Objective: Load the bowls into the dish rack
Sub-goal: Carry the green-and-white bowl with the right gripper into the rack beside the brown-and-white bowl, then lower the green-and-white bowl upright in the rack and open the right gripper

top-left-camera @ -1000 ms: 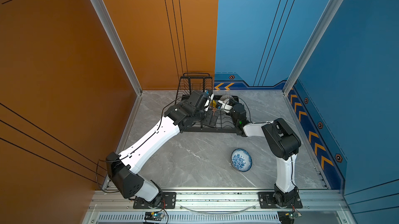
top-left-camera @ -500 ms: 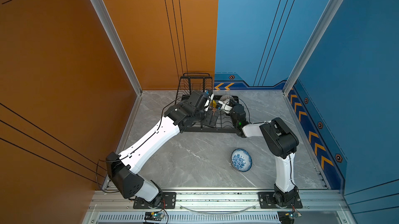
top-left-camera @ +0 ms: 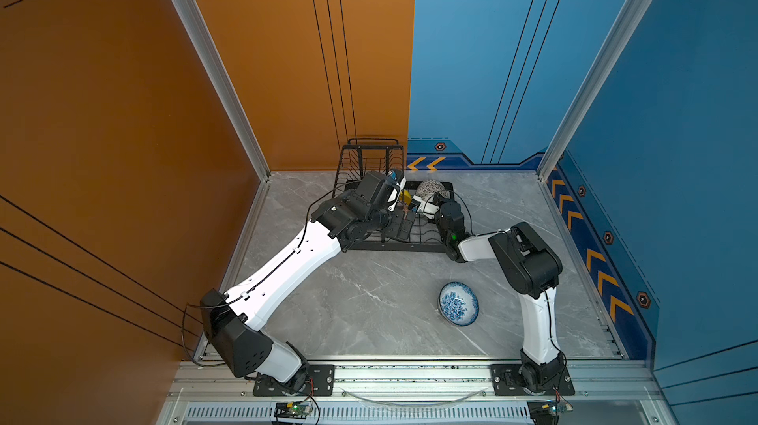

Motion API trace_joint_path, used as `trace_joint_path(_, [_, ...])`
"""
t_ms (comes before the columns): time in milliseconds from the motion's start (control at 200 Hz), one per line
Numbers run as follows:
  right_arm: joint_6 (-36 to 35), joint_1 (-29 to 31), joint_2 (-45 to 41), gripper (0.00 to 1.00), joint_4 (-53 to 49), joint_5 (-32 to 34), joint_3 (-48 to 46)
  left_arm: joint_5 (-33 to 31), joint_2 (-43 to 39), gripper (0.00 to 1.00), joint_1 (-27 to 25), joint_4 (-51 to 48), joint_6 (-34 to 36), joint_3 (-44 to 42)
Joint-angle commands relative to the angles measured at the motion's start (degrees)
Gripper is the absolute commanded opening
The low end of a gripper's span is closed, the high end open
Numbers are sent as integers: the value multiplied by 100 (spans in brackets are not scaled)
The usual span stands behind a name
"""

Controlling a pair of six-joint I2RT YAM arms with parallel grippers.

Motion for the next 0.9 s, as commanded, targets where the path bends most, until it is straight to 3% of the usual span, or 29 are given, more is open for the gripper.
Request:
trace_joint_path(0, [141, -23, -142, 0, -91, -91, -10, 95, -140, 98, 52, -97, -41, -81])
trace_joint_path(811, [598, -119, -494, 0, -1307, -509, 210, 47, -224, 98, 53, -107, -58, -151])
trace_joint_path(896, [598, -122, -503, 4, -1324, -513, 221, 48, -222, 98, 57, -103, -53, -151])
